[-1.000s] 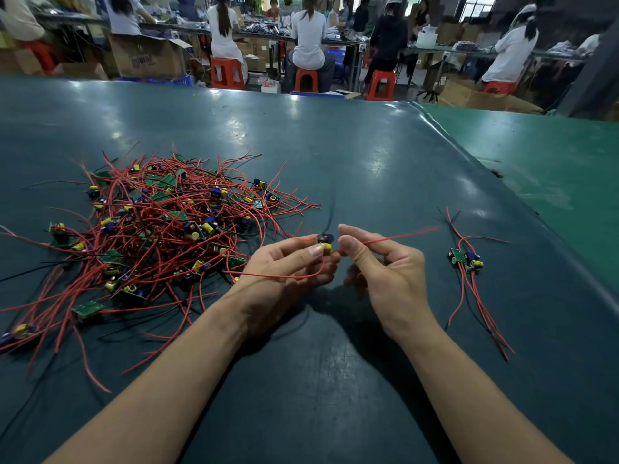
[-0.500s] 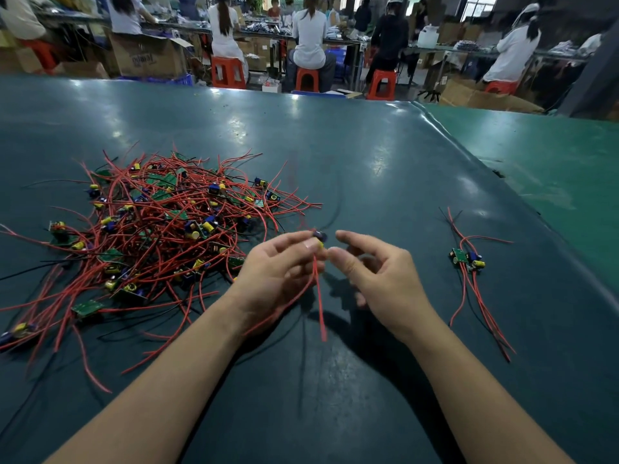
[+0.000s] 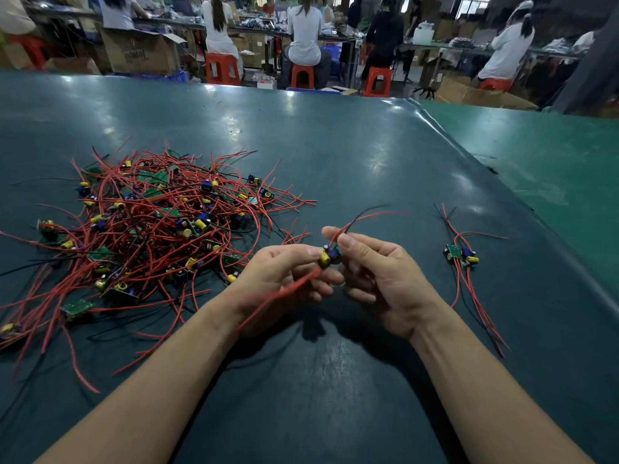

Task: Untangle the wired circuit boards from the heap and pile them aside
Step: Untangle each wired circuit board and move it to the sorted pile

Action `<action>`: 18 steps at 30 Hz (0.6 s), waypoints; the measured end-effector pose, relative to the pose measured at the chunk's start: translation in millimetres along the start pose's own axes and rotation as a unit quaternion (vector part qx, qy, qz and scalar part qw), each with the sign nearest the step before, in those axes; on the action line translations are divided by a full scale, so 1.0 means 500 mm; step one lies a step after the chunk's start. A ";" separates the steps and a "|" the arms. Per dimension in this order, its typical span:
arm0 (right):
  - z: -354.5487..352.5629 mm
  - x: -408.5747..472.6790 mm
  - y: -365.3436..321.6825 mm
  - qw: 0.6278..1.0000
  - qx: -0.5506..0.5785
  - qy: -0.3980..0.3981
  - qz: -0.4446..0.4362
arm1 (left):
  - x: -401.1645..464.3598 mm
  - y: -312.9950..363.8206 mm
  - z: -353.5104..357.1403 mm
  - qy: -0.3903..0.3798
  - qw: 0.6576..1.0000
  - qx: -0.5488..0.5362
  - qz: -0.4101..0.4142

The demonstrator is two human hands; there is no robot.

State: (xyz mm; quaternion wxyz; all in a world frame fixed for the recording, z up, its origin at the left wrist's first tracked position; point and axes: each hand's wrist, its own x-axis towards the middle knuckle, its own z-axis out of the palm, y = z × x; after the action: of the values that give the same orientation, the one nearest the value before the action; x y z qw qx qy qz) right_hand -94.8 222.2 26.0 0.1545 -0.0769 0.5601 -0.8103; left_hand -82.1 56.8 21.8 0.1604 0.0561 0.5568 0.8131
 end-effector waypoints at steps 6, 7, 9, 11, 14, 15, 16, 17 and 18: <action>-0.002 -0.005 -0.004 0.999 -0.047 0.014 0.017 | -0.009 -0.001 0.008 -0.028 0.999 0.035 0.003; 0.000 -0.003 -0.001 0.999 -0.046 0.017 0.009 | -0.008 -0.002 0.010 -0.024 0.999 0.040 0.005; 0.002 -0.002 0.005 0.998 -0.058 0.026 -0.004 | -0.008 -0.004 0.013 -0.010 0.998 0.059 0.016; 0.003 -0.002 0.008 0.996 -0.080 0.023 -0.005 | -0.007 -0.006 0.015 0.000 0.996 0.079 0.027; 0.004 -0.002 0.009 0.996 -0.083 0.017 -0.003 | -0.009 -0.007 0.014 0.004 0.995 0.090 0.034; 0.005 0.000 0.009 0.997 -0.076 0.026 -0.008 | -0.009 -0.007 0.013 0.004 0.995 0.089 0.033; 0.005 0.001 0.009 0.997 -0.069 0.036 -0.014 | -0.009 -0.007 0.010 0.005 0.996 0.088 0.031; 0.005 0.004 0.010 0.997 -0.063 0.046 -0.021 | -0.009 -0.008 0.009 0.005 0.996 0.088 0.030; 0.004 0.006 0.010 0.997 -0.056 0.055 -0.025 | -0.010 -0.008 0.009 0.004 0.996 0.087 0.028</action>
State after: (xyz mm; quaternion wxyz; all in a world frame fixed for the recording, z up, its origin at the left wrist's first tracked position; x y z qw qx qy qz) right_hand -96.2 217.7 22.2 0.0986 -0.0550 0.6104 -0.7840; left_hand -75.6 60.3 20.3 0.1298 0.0823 0.6239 0.7662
